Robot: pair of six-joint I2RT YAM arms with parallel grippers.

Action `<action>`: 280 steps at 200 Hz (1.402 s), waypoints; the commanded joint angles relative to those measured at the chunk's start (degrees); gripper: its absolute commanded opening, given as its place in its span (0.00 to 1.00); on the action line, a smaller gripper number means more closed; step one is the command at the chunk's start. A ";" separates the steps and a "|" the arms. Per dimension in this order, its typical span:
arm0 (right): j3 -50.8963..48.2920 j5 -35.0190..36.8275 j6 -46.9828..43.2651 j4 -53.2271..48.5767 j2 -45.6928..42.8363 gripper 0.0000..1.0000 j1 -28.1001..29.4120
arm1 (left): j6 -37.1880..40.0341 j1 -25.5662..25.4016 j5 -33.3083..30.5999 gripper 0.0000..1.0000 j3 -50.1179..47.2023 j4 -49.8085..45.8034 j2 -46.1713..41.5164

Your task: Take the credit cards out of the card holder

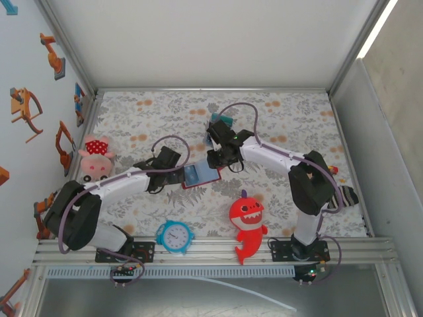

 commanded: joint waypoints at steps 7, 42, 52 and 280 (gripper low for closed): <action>-0.52 -7.77 2.22 4.38 0.78 0.26 0.13 | -0.20 -0.17 2.90 0.97 -0.10 2.79 1.50; 0.16 -13.05 3.54 6.75 3.62 0.26 0.13 | -0.53 0.50 4.73 0.97 -0.10 4.03 3.51; 0.36 -13.88 3.92 7.09 4.33 0.26 0.13 | -0.63 1.02 5.50 0.97 -0.39 4.30 3.94; 5.10 -18.53 7.24 7.74 14.24 0.26 1.54 | -0.09 3.04 7.69 0.97 -0.12 1.12 10.04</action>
